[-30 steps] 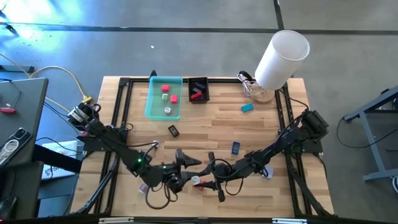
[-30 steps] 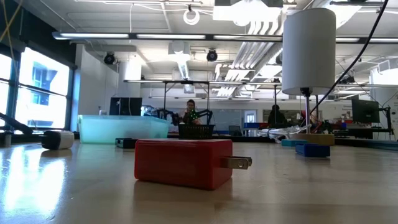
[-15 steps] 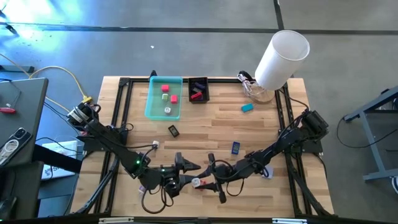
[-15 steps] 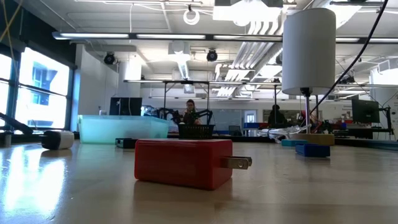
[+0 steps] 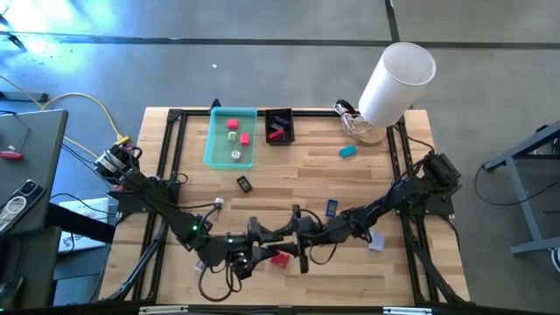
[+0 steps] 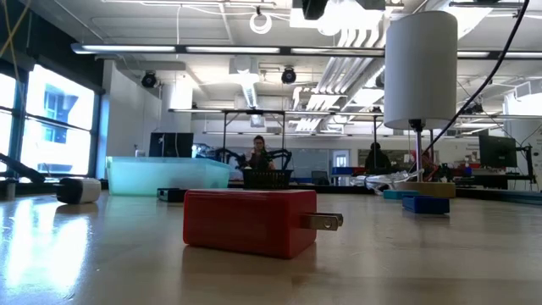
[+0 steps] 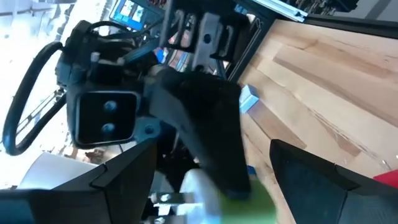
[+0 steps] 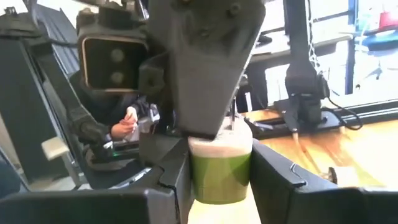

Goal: Pick & Place Office items
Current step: Put the green charger adapter into the green bin

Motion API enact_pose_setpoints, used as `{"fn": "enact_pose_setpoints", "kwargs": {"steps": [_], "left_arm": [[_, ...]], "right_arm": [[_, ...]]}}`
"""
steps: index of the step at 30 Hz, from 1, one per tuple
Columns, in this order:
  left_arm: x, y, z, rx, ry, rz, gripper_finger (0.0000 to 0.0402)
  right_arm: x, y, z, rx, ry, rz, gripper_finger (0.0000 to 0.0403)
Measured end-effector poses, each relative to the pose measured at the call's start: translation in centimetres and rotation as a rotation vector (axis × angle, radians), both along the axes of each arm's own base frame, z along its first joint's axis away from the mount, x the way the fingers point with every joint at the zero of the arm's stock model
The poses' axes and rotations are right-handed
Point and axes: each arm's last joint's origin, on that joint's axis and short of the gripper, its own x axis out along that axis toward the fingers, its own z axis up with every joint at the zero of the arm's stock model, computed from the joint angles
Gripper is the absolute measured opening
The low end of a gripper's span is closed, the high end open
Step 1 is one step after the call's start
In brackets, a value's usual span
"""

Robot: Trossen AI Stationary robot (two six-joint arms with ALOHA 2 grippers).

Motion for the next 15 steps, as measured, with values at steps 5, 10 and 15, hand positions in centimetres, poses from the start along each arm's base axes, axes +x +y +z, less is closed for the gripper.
{"fn": "enact_pose_setpoints", "kwargs": {"steps": [5, 10, 15], "left_arm": [[-0.01, 0.03, 0.00, 0.005, -0.001, 0.015, 0.0303], [0.12, 0.33, -0.01, 0.016, -0.003, 0.055, 0.0303], [0.14, 0.35, -0.03, 0.014, -0.003, 0.058, 0.0303]], "right_arm": [[-0.05, 0.13, -0.02, 0.001, 0.002, 0.011, 0.0115], [-0.04, 0.10, -0.02, 0.001, 0.002, 0.009, 0.0115], [-0.04, 0.10, -0.01, 0.001, 0.002, 0.009, 0.0115]]}}
